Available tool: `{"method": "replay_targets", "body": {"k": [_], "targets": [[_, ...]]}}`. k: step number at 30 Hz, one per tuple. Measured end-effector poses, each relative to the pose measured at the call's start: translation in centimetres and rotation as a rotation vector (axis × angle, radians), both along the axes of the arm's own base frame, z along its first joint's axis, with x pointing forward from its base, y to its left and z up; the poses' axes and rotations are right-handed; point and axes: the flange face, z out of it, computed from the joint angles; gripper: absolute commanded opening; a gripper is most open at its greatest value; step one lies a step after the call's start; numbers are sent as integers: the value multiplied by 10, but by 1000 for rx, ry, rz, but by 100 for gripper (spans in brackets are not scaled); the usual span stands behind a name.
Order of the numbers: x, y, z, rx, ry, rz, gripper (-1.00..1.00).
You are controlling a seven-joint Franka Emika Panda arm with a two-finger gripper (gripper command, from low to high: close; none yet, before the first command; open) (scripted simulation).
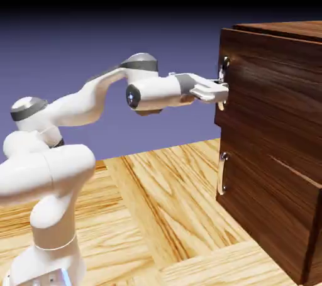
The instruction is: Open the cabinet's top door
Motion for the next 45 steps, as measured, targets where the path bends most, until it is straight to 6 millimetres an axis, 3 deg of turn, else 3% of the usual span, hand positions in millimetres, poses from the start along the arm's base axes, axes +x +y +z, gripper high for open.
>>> {"method": "replay_targets", "body": {"k": [8,17,29,45], "targets": [[-59,-41,0,0,-1,186,-100],[-105,-86,0,0,-1,351,-100],[-148,-148,0,1,-1,547,-100],[-189,-254,0,1,0,840,-100]]}}
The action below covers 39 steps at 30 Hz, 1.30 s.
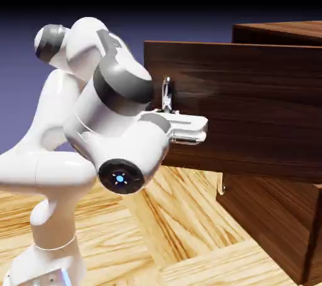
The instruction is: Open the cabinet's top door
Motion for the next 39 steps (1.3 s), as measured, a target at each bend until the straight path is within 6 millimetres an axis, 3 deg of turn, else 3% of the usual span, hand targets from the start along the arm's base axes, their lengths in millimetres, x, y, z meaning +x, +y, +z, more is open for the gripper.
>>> {"method": "replay_targets", "body": {"k": [10,17,39], "targets": [[-9,-71,0,0,0,184,-100],[-9,-83,0,-1,-1,215,-100],[8,-199,0,0,0,519,-100]]}}
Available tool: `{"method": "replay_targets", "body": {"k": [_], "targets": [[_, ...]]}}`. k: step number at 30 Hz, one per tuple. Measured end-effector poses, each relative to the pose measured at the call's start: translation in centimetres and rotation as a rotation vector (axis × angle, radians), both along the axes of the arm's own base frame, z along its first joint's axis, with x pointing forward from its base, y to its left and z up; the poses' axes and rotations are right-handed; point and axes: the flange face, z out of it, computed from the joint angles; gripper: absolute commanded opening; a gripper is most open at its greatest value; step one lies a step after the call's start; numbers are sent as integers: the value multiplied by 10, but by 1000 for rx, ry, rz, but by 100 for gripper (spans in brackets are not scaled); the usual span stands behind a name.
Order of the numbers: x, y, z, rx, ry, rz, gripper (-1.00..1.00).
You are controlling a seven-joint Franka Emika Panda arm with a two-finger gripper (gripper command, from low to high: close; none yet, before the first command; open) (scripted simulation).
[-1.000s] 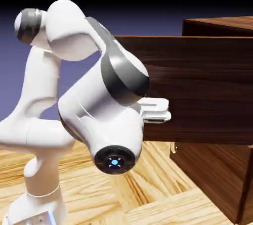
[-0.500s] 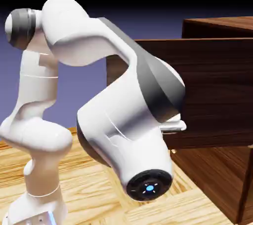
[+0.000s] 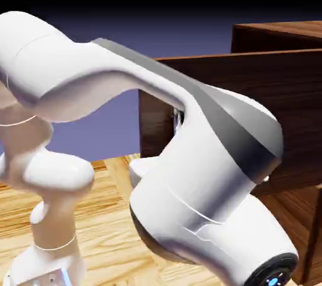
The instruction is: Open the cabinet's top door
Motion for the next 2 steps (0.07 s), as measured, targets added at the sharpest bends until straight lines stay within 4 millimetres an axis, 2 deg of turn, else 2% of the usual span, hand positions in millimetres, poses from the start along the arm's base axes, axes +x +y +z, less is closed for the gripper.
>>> {"method": "replay_targets", "body": {"k": [2], "targets": [[4,-13,0,0,0,35,-100]]}}
